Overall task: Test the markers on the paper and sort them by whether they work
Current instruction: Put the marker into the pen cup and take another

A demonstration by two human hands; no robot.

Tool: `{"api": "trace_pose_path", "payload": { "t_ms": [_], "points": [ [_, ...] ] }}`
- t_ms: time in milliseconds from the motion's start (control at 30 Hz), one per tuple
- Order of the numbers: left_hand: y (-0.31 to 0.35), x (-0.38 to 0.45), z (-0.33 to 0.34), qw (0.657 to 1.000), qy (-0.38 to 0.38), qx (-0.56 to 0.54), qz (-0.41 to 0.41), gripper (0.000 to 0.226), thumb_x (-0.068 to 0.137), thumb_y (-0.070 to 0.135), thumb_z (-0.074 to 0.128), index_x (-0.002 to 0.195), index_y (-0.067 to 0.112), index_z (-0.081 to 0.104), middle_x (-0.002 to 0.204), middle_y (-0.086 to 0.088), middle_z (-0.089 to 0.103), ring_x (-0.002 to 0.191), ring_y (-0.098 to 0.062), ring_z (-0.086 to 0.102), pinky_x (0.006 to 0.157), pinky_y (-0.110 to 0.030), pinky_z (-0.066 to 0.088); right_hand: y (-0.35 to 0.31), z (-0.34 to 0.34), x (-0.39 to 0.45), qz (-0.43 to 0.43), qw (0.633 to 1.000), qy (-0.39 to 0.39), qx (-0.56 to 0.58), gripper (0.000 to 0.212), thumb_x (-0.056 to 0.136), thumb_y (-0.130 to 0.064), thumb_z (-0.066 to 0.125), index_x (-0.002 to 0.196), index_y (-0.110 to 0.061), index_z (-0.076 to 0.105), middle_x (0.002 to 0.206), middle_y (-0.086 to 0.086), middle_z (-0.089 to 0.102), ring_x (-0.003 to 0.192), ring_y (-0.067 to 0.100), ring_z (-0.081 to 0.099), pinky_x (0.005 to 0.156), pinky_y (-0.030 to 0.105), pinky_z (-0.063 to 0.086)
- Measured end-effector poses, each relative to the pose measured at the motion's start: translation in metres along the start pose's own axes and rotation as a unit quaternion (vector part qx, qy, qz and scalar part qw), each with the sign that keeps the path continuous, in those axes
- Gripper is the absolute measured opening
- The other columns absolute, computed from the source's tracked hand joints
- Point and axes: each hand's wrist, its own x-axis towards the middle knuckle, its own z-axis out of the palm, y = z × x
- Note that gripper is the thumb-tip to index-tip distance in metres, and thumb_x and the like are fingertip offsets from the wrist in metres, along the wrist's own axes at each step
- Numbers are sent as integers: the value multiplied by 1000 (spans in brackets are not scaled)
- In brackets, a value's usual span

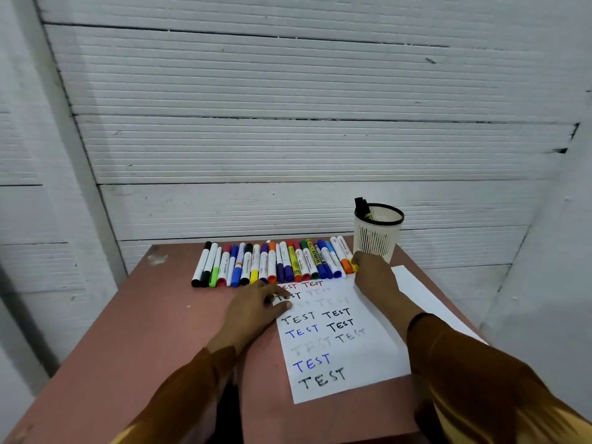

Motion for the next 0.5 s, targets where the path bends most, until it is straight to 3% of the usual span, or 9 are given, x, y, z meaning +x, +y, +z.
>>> {"api": "trace_pose_path", "payload": {
  "t_ms": [200,333,500],
  "points": [
    [-1,1,0,1000,-3,1,-1,26,83,47,61,105,34,65,90,7,53,81,-6,50,68,-20,42,2,5,1,55,992,15,115,24,85,8,44,100,2,61,104,22,61,96,32,56,70,29,36],
    [-1,1,0,1000,-4,4,-1,25,83,47,61,105,35,65,89,7,51,80,-6,50,66,-19,41,1,7,1,42,993,3,107,31,87,7,41,109,-5,59,105,19,61,95,30,55,71,27,35],
    [-1,1,0,1000,1,-7,-5,24,82,47,62,103,35,66,90,7,53,80,-6,50,67,-21,41,-2,6,3,53,992,17,115,15,88,2,45,95,0,58,100,19,60,86,26,51,73,32,40]
  ]
}}
